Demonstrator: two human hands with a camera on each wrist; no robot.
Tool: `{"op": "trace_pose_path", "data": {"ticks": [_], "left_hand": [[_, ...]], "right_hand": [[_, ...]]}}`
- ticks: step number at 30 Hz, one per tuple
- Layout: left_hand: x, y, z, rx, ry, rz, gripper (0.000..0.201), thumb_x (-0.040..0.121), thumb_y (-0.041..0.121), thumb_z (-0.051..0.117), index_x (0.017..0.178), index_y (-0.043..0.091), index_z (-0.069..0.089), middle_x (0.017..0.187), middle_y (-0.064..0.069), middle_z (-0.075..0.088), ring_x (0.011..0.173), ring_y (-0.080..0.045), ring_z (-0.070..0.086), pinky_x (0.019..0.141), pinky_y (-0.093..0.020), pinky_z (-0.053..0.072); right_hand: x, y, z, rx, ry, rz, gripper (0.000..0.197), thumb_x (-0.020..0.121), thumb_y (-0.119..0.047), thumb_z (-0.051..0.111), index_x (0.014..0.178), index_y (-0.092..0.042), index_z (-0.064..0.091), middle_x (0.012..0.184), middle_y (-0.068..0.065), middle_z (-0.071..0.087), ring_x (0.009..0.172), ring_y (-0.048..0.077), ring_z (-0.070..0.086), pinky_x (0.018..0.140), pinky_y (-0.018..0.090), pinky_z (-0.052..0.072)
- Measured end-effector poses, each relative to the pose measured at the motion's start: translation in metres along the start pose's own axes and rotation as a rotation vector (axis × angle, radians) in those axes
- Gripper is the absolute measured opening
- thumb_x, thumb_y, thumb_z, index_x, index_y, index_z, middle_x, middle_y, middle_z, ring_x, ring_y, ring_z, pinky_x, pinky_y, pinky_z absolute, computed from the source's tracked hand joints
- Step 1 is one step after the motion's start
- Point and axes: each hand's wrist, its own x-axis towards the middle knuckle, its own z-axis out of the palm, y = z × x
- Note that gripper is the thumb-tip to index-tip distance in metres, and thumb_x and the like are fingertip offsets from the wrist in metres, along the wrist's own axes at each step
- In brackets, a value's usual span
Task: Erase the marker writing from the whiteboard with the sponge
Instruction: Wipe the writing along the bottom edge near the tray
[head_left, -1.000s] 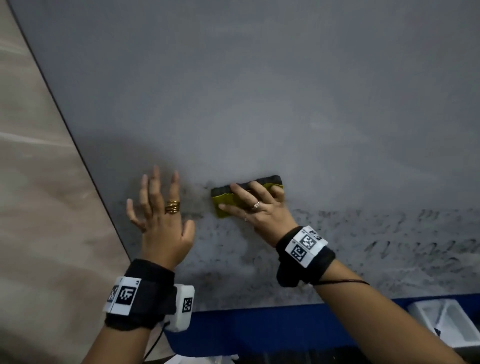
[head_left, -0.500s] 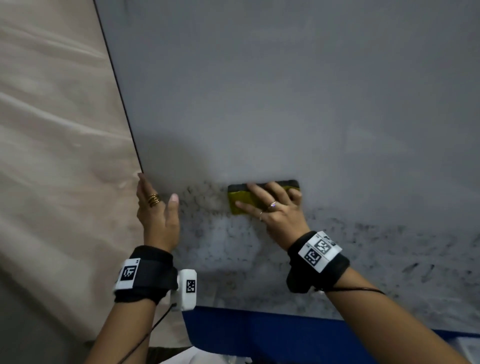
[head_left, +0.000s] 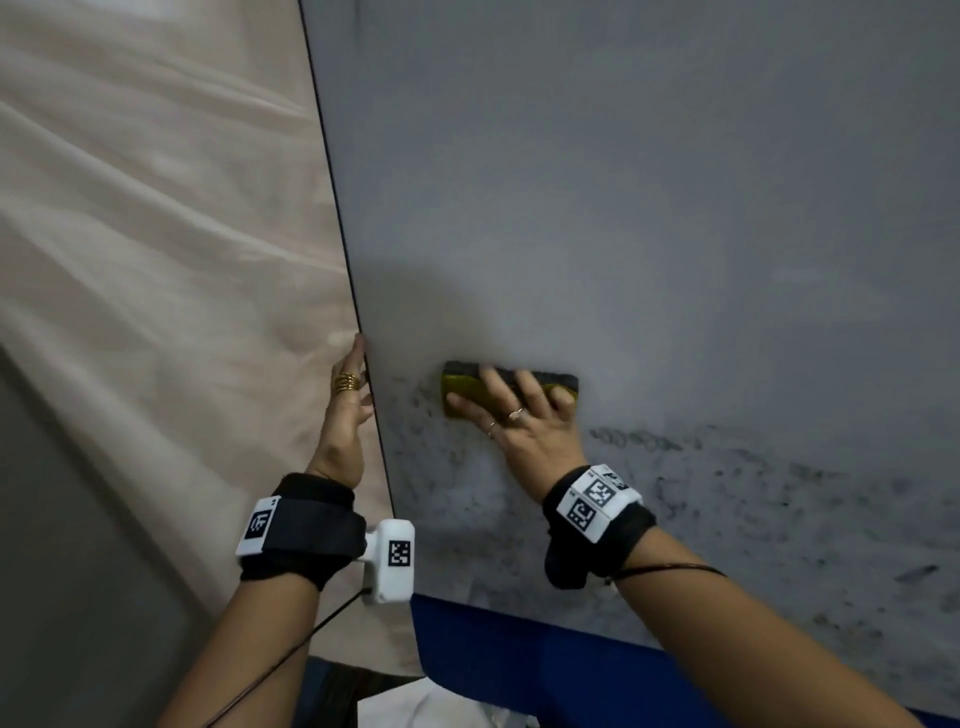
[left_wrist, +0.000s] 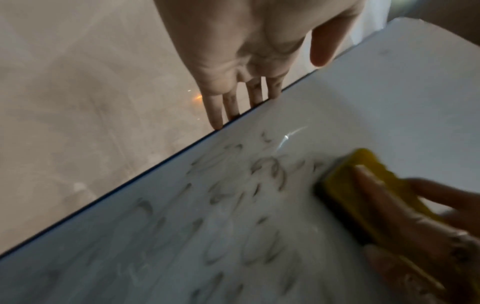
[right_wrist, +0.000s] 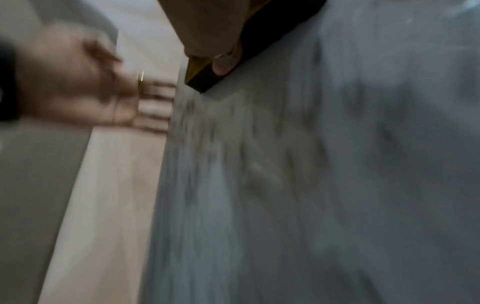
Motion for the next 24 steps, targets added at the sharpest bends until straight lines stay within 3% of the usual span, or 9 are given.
{"op": "trace_pose_path", "data": {"ticks": [4,7,8,10,13,16,19,22,24], "left_hand": [[0.006,0.005,-0.019,-0.067,-0.063,-0.020,0.066,0.069,0.030,0.040,0.133,0.017,0.041,0.132,0.003,0.048,0.110,-0.012,0.051,0.093,-0.031,0.043],[0.007,0.007,-0.023,-0.106,-0.091,-0.026,0.077,0.058,0.039,0.046,0.131,0.014,0.041,0.125,0.004,0.052,0.109,-0.016,0.052,0.090,-0.031,0.044],[0.007,0.007,-0.023,-0.106,-0.088,-0.024,0.078,0.057,0.040,0.046,0.131,0.014,0.041,0.126,0.003,0.052,0.110,-0.017,0.052,0.089,-0.032,0.044],[0.006,0.007,-0.020,-0.084,-0.091,-0.017,0.078,0.058,0.042,0.045,0.132,0.017,0.041,0.130,0.001,0.049,0.113,-0.017,0.050,0.091,-0.035,0.042],[0.008,0.006,-0.020,-0.048,-0.082,-0.048,0.059,0.072,0.037,0.038,0.130,0.026,0.041,0.135,0.004,0.045,0.113,-0.012,0.048,0.097,-0.038,0.036],[0.007,0.004,-0.020,-0.038,-0.084,-0.044,0.052,0.072,0.035,0.034,0.123,0.034,0.045,0.132,0.008,0.046,0.110,-0.009,0.048,0.098,-0.037,0.032],[0.009,0.002,-0.021,-0.037,-0.081,-0.017,0.059,0.068,0.036,0.036,0.125,0.026,0.046,0.129,0.007,0.048,0.107,-0.006,0.051,0.094,-0.025,0.032],[0.011,-0.001,-0.025,-0.020,-0.092,0.066,0.063,0.070,0.039,0.035,0.128,0.015,0.045,0.126,0.006,0.053,0.104,-0.005,0.056,0.088,-0.017,0.038],[0.014,-0.005,-0.027,-0.019,-0.097,0.095,0.065,0.069,0.043,0.034,0.126,0.015,0.046,0.127,0.005,0.053,0.107,-0.008,0.056,0.093,-0.021,0.040]], "right_hand": [[0.043,-0.001,-0.016,0.044,0.044,0.105,0.060,0.074,-0.018,0.035,0.122,-0.046,0.056,0.134,-0.004,0.039,0.114,0.026,0.035,0.079,0.036,0.023],[0.050,-0.038,-0.006,0.057,-0.155,-0.041,0.053,0.068,-0.032,0.059,0.119,-0.047,0.058,0.132,-0.008,0.054,0.116,0.024,0.034,0.081,0.033,0.024],[0.042,-0.052,0.002,0.081,-0.217,-0.104,0.052,0.066,-0.033,0.064,0.116,-0.047,0.061,0.130,-0.010,0.057,0.117,0.022,0.035,0.081,0.033,0.026],[0.027,-0.067,0.010,0.106,-0.305,-0.195,0.046,0.072,-0.026,0.050,0.111,-0.045,0.065,0.130,-0.009,0.057,0.120,0.021,0.035,0.083,0.033,0.028],[0.000,-0.068,0.020,0.116,-0.416,-0.296,0.055,0.075,-0.019,0.048,0.124,-0.041,0.057,0.144,-0.004,0.043,0.128,0.026,0.033,0.091,0.034,0.030],[-0.004,-0.054,0.020,0.108,-0.309,-0.296,0.049,0.070,-0.022,0.051,0.112,-0.044,0.065,0.133,-0.004,0.048,0.117,0.021,0.038,0.081,0.033,0.028],[0.019,-0.042,0.009,0.110,-0.094,-0.094,0.045,0.076,-0.023,0.046,0.110,-0.042,0.066,0.123,-0.004,0.062,0.112,0.024,0.039,0.077,0.034,0.026],[0.046,-0.038,-0.004,0.103,0.003,0.009,0.061,0.063,-0.016,0.057,0.118,-0.040,0.062,0.132,-0.001,0.051,0.115,0.027,0.036,0.079,0.036,0.025],[0.048,-0.042,-0.002,0.102,-0.027,0.028,0.063,0.064,-0.017,0.056,0.122,-0.040,0.059,0.134,0.000,0.037,0.117,0.027,0.034,0.079,0.036,0.025]]}}
